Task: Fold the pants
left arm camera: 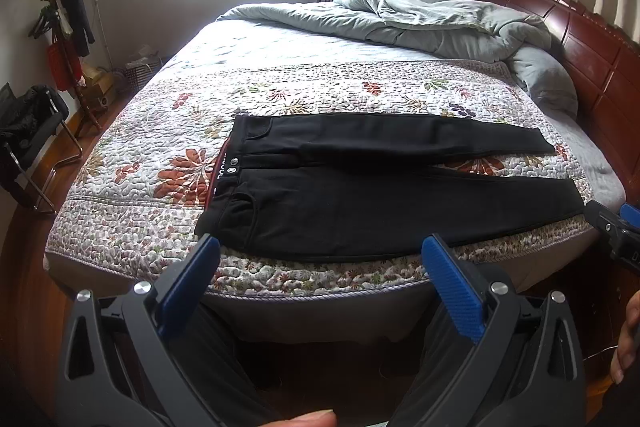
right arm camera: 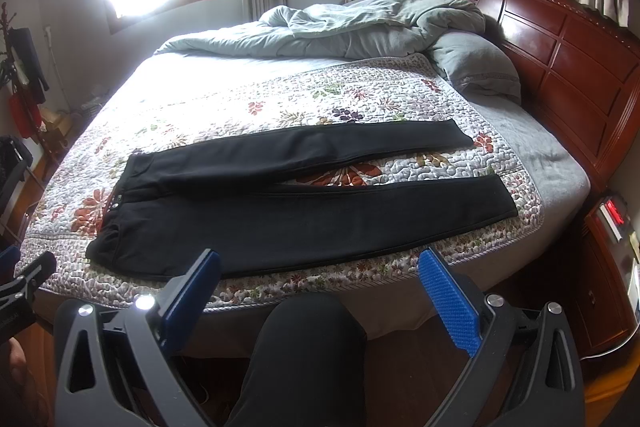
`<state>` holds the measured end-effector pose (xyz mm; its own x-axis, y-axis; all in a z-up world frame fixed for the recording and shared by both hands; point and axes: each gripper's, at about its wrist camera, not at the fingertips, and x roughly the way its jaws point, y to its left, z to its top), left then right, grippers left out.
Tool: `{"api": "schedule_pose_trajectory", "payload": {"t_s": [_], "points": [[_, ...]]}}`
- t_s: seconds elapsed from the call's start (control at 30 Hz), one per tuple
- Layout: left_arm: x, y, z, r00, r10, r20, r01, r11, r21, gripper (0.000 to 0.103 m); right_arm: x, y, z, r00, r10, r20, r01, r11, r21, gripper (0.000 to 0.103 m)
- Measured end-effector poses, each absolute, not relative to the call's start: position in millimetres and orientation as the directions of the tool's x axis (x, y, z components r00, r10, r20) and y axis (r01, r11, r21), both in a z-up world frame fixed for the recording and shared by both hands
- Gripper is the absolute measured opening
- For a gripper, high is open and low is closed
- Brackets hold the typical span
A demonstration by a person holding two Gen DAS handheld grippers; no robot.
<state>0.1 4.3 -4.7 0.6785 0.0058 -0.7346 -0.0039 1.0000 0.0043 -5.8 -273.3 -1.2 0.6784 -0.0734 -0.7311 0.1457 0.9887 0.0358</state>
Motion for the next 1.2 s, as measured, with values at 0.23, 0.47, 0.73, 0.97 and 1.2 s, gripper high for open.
{"api": "schedule_pose_trajectory", "payload": {"t_s": [0.23,0.47,0.73,0.97,1.2], "points": [[1.1,3.2,-2.1,0.679,0.008,-0.734,-0.004,1.0,0.008,0.1,-5.2,-274.1,1.1,0.681,-0.071,-0.728,0.143,0.989,0.037,0.099],[2.1,3.8,-0.6,0.679,0.01,-0.734,-0.005,1.0,0.009,0.1,-4.1,-274.2,3.0,0.683,-0.071,-0.727,0.142,0.989,0.036,0.099],[2.3,4.7,0.9,0.682,0.01,-0.731,-0.007,1.0,0.008,0.1,-4.0,-273.7,3.8,0.684,-0.071,-0.726,0.14,0.99,0.035,0.099],[2.1,5.5,2.0,0.683,0.014,-0.73,-0.01,1.0,0.01,0.1,-2.0,-272.9,5.6,0.68,-0.07,-0.729,0.138,0.99,0.033,0.099],[2.4,6.6,1.5,0.681,0.014,-0.732,-0.011,1.0,0.009,0.1,-0.5,-270.7,4.5,0.678,-0.07,-0.732,0.134,0.99,0.03,0.099]]}}
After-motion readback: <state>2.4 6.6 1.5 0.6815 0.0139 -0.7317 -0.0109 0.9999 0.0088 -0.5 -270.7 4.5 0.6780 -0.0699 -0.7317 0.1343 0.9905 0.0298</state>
